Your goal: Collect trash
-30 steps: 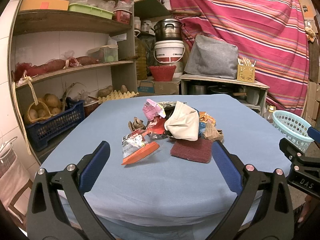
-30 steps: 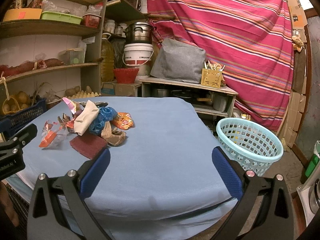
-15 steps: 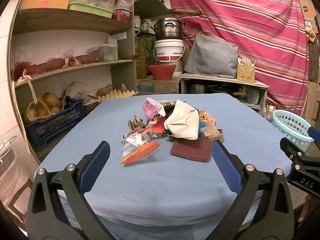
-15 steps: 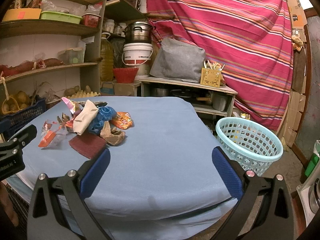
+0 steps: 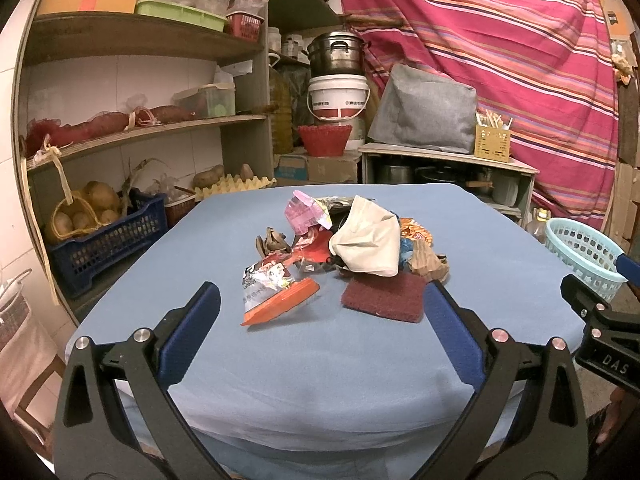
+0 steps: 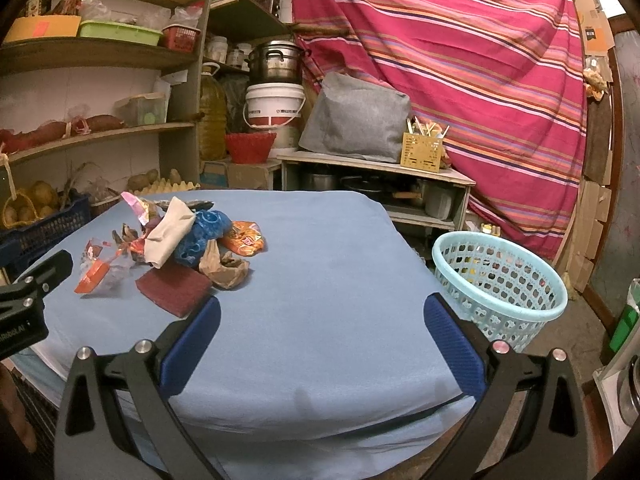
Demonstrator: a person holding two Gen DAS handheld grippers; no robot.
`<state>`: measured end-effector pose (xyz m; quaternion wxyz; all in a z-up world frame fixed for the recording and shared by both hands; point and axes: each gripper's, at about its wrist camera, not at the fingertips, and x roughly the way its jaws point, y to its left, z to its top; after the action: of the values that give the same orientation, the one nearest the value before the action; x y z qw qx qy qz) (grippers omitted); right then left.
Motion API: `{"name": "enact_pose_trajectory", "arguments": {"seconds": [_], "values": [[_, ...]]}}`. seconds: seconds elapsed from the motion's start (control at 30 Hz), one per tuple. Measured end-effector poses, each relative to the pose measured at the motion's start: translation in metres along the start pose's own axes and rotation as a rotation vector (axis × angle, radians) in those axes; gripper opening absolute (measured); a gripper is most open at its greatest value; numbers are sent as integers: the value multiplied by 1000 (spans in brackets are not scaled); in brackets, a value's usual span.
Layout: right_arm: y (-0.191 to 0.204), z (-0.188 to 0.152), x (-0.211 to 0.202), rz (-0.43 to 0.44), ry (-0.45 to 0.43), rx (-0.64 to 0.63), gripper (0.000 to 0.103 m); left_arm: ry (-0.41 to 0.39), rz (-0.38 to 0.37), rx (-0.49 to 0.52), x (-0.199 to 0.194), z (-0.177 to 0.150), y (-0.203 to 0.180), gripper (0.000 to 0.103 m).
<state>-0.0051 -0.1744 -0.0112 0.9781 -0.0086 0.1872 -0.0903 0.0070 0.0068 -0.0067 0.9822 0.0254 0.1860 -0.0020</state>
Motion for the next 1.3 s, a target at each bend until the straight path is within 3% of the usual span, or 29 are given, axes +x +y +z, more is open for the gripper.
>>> {"name": "enact_pose_trajectory", "arguments": {"seconds": [0.43, 0.73, 1.1, 1.3], "values": [[-3, 3, 4, -20, -7, 4, 99, 18, -11, -10, 10, -8, 0, 98], [-9, 20, 24, -8, 30, 21, 99, 39, 13, -34, 24, 8, 18, 98], [5, 62, 57, 13, 44, -12, 99, 43, 36, -52, 54, 38, 48, 98], [6, 80, 81, 1, 72, -9, 99, 104, 13, -100, 78, 40, 63, 98]]}}
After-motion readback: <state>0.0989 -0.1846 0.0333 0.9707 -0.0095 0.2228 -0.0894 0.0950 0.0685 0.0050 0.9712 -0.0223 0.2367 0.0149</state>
